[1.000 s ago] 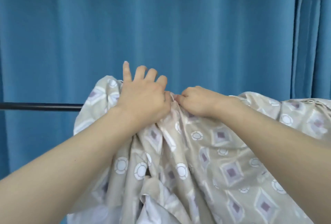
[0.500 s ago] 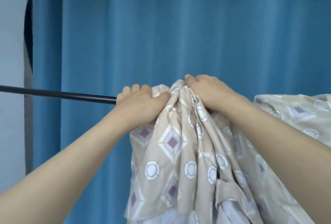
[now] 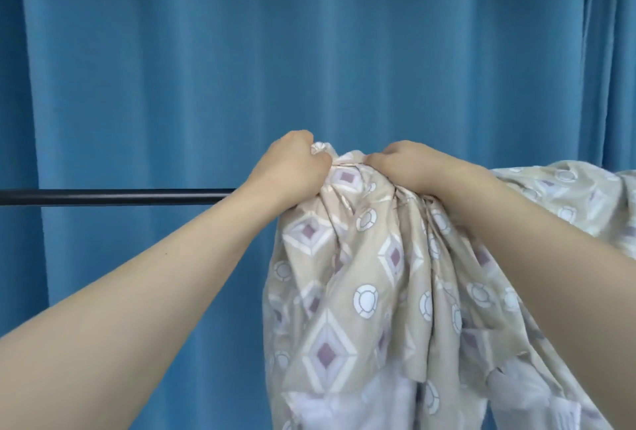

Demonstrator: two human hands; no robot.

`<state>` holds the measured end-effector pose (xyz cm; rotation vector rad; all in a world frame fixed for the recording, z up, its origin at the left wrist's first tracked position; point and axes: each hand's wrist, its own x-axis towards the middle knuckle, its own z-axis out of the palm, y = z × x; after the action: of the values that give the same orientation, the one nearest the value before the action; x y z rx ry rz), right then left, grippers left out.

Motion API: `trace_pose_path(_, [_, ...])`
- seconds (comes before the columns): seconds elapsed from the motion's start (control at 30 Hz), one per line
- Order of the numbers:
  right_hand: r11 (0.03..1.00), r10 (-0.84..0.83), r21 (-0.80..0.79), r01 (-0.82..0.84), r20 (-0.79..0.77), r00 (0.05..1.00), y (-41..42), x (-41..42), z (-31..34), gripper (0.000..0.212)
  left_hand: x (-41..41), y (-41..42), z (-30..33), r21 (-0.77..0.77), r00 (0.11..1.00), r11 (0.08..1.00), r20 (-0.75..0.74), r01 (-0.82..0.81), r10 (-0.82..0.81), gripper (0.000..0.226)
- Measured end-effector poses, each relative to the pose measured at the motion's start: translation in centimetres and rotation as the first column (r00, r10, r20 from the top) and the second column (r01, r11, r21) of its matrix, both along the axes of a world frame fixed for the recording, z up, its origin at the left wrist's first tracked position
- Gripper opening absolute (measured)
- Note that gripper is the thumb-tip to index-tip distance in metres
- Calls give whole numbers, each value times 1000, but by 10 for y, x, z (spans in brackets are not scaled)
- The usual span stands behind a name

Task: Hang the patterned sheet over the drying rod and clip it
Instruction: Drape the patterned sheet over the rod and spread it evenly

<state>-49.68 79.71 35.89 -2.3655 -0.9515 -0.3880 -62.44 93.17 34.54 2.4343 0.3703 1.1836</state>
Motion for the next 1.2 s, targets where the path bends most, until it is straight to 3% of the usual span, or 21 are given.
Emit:
trace_pose_path(0.13, [984,-157,-76,161,54,986,-2,-13,1,59,-19,40,15,-331,978,936,204,118,-51,9])
trace_pose_path(0.23, [969,-186,-136,205,135,973,12,-28,5,50,-34,68,36,-565,937,781,342,267,-73,21])
trace_pose_path(0.3, [962,-183,-159,221,224,957,25,-45,10,38,-42,82,44,-650,897,651,428,392,-113,19])
trace_pose_path(0.37, [969,-120,-174,174,283,951,37,-64,14,37,-47,89,39,-672,906,622,391,401,-161,14])
trace_pose_path(0.47, [982,59,-188,-36,123,991,42,-84,12,55,-48,90,23,-582,964,770,199,261,-176,21])
trace_pose_path(0.53, [961,87,-270,-66,66,994,42,-88,6,67,-52,84,16,-403,989,904,91,142,-115,24])
trace_pose_path(0.6, [941,65,-336,-34,82,994,42,-82,-3,59,-58,77,10,-162,999,986,-10,41,-43,10])
trace_pose_path(0.63, [944,51,-328,-15,99,994,42,-77,-7,55,-63,73,3,-38,1000,999,-12,11,-12,3])
trace_pose_path(0.7, [968,18,-250,14,124,992,42,-71,-11,57,-76,67,-19,139,993,990,121,-16,-1,13])
trace_pose_path(0.77, [987,6,-157,13,118,993,42,-67,-14,57,-96,56,-47,185,969,983,241,6,-52,20])
trace_pose_path(0.83, [994,8,-108,8,143,990,45,-65,-12,57,-112,46,-72,147,1000,989,7,3,-4,42])
trace_pose_path(0.9, [995,-2,-99,22,201,980,54,-68,-10,54,-113,41,-85,66,930,998,-368,23,3,63])
trace_pose_path(0.97, [997,-26,-61,45,277,961,66,-74,-5,52,-109,43,-85,-164,841,975,-497,153,-215,51])
trace_pose_path(1.03, [997,-67,50,55,305,950,74,-76,1,53,-108,46,-78,-450,803,849,-377,277,-461,34])
trace_pose_path(1.07, [993,-79,111,48,299,951,75,-74,4,53,-106,50,-67,-569,814,746,-212,347,-541,28])
trace_pose_path(1.13, [984,-80,172,39,241,967,73,-71,7,54,-111,62,-38,-664,813,532,207,525,-545,17])
trace_pose_path(1.2, [976,4,214,-23,88,996,70,-66,7,53,-110,89,-9,-640,753,399,521,657,-402,26])
